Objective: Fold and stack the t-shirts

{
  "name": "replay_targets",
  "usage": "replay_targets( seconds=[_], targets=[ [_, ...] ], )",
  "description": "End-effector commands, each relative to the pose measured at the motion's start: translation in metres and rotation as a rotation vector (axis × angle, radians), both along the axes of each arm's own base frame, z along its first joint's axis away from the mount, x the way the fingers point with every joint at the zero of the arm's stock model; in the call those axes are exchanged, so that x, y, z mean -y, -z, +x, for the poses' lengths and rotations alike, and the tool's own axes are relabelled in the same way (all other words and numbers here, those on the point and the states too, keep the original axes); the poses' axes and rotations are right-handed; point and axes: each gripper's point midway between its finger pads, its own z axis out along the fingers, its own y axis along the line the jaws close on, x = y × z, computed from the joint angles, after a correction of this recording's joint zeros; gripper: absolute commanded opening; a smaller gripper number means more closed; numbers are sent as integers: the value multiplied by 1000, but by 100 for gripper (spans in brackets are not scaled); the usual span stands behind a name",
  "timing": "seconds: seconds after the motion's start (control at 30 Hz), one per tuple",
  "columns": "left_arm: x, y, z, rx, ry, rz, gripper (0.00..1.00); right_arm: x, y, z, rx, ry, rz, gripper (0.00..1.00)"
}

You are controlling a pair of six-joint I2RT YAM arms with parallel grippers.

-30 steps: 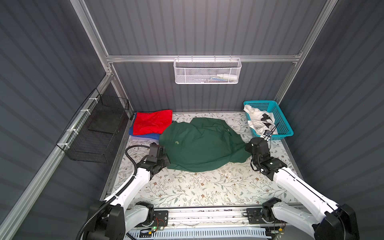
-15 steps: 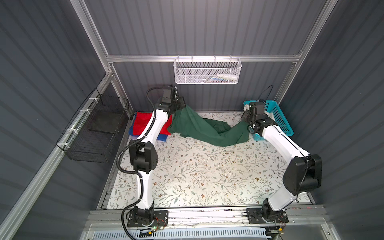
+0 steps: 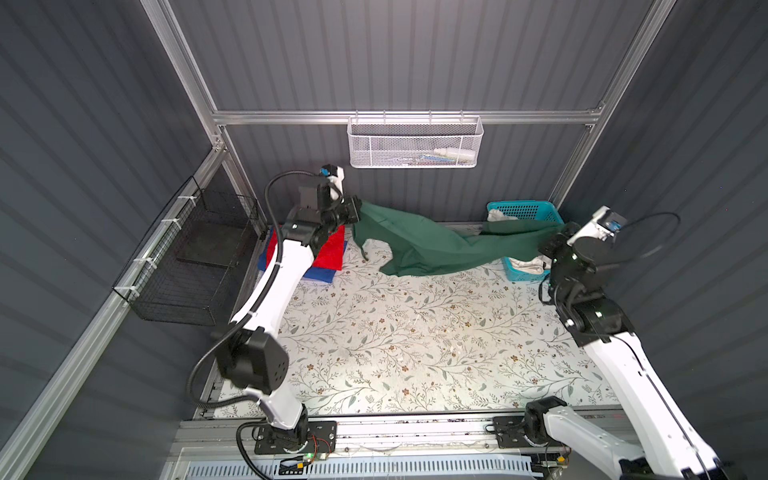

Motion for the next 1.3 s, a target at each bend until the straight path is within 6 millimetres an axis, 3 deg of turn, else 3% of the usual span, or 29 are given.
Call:
replay_targets(
  seconds=[0.0, 0.1, 0.2, 0.37, 0.47, 0.7, 0.77, 0.8, 0.87, 0.9, 1.0, 1.13, 1.27],
  targets=[
    [-25, 24, -30, 14, -82, 4, 0, 8, 46, -21, -131, 78, -23, 0],
    [-45, 61, -77, -53, -131, 22, 0, 9, 76, -49, -164, 83, 10, 0],
    [-66, 106, -121, -177, -199, 43, 0, 3, 122, -72, -253, 25, 80, 0],
    [-97, 182, -188, -366, -334, 10, 0, 2, 219, -120, -500, 54, 293, 0],
    [-109, 220, -214, -443, -410, -18, 0, -1, 263, -140, -597, 76, 401, 0],
    [-126, 245, -229, -580, -504, 60, 0, -31, 324, -157, -758, -17, 558, 6],
    [-148, 248, -242, -618, -628, 112, 0, -31, 334, -164, -800, -15, 564, 26],
    [-155, 248, -247, -616, -670, 110, 10, -31, 335, -167, -810, -17, 562, 37],
    [-161, 240, -252, -567, -707, 68, 57, -32, 332, -165, -806, -45, 535, 58],
    [-161, 235, -252, -538, -713, 44, 63, -32, 329, -163, -797, -60, 522, 62],
    [-161, 224, -249, -482, -709, -2, 98, -39, 320, -151, -789, -104, 488, 67],
    [-158, 214, -235, -475, -682, 52, 100, -54, 306, -125, -832, -173, 405, 73],
    [-141, 210, -199, -457, -602, 98, 100, -86, 282, -70, -827, -327, 255, 80]
  ],
)
